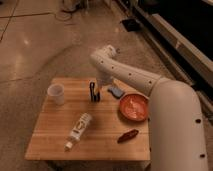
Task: Knock the eraser over
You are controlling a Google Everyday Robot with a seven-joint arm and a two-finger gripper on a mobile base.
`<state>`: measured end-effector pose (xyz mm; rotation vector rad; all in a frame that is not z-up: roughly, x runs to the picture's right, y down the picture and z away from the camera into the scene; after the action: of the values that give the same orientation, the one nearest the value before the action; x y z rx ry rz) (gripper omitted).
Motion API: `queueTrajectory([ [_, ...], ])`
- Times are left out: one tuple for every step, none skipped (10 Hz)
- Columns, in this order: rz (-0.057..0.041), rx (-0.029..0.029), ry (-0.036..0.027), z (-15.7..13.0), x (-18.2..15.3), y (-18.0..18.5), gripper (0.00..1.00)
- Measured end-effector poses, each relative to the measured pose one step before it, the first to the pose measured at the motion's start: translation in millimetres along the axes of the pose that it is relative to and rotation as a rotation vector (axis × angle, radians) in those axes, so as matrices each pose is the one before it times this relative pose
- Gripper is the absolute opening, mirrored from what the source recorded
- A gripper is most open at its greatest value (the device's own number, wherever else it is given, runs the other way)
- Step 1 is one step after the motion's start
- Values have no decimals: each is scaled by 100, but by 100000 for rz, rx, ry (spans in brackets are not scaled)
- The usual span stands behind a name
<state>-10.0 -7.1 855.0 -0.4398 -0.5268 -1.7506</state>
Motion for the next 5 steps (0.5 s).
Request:
queueTrajectory([
  [1386,-337,3090,-213,1420,-357,80],
  [1062,-790,3033,-64,1399,1,80],
  [1170,-1538,2836,110,1325,565,80],
  [1454,-2508,2461,545,1295,1116,80],
  [744,-1605,1196,499,652,812,80],
])
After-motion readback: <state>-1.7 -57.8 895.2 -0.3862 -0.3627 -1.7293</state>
